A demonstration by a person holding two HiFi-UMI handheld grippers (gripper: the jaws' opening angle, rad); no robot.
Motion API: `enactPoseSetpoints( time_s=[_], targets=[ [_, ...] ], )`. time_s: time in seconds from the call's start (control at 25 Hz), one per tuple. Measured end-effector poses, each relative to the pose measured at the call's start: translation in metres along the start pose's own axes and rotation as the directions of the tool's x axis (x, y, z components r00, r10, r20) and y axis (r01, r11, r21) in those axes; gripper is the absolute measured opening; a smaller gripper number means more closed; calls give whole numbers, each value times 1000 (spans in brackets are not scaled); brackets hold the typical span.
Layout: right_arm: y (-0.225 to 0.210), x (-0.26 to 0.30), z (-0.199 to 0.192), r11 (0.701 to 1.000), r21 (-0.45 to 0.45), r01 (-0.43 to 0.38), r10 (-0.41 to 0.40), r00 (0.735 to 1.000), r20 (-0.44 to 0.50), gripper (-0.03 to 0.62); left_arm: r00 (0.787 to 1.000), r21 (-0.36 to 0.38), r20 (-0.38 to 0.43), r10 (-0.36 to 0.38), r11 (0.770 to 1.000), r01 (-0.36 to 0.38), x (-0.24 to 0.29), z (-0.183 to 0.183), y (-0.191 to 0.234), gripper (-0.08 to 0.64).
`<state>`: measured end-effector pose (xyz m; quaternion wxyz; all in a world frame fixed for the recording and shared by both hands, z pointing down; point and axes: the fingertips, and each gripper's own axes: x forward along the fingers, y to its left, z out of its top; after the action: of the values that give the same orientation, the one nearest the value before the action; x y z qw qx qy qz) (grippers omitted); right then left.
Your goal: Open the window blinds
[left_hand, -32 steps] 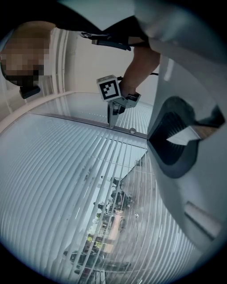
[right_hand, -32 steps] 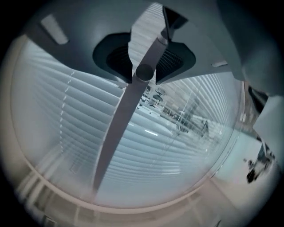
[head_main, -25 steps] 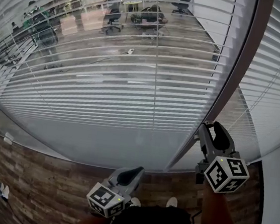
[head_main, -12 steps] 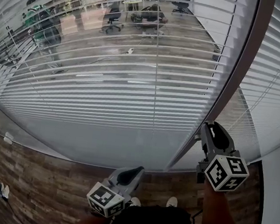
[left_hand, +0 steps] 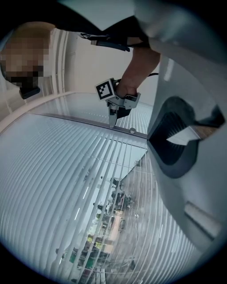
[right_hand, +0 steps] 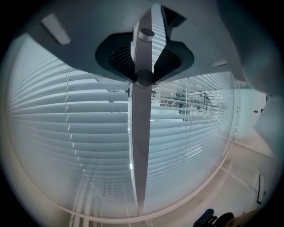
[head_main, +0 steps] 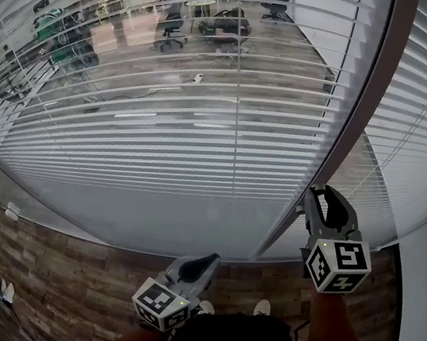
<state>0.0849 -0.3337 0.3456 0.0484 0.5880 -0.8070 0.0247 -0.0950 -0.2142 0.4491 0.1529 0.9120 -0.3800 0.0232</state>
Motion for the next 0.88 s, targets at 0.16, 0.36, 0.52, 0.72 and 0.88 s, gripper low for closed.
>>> enactPoseSetpoints(
  time_s=[0.16, 0.36, 0.52, 0.72, 0.88],
  targets=[
    [0, 0, -1, 989, -139, 45, -48, 999, -18, 158, 1000, 6, 6, 5, 1000, -5, 0, 3, 1, 0],
    [2, 1, 2, 947, -303, 105, -116, 993, -16, 152, 1000, -5, 15, -1, 1000, 1, 1, 6, 0, 2],
    [4, 2, 2, 885, -442, 148, -167, 986, -4, 149, 1000, 5, 2, -3, 1000, 3, 0, 0, 2, 2],
    [3, 1, -1, 832, -532, 159, -194, 981, -10, 149, 1000, -4, -1, 8, 1000, -8, 1, 4, 1, 2],
    [5, 0, -1, 794, -589, 151, -201, 979, -19, 149, 1000, 3, 3, 7, 1000, -7, 2, 4, 0, 2]
  ],
)
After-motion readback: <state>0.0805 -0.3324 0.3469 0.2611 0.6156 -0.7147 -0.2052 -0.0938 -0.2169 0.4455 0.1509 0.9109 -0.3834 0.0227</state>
